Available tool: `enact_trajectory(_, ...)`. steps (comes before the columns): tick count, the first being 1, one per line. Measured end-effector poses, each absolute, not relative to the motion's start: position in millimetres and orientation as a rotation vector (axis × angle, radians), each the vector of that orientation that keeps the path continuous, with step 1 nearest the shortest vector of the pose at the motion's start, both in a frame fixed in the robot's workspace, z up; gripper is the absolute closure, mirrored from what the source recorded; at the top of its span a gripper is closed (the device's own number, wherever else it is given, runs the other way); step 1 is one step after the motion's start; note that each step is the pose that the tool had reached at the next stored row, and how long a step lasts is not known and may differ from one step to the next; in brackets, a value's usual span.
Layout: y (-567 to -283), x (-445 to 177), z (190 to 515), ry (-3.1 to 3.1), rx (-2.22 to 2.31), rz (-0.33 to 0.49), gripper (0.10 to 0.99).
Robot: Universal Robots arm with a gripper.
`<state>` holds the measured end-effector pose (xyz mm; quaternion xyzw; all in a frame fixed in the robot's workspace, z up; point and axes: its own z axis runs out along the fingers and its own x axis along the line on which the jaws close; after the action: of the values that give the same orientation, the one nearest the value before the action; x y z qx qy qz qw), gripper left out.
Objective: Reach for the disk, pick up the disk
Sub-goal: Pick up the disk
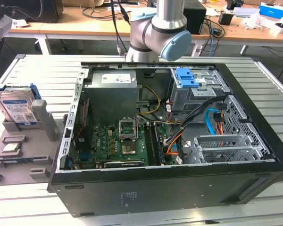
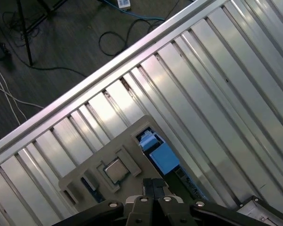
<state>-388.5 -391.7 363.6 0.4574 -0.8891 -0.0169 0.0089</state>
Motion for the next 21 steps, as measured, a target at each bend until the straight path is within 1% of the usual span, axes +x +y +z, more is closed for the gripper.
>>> enact_trajectory(21,-391.7,-388.5,363.6,-2.690,1.584,-0.051,0.980)
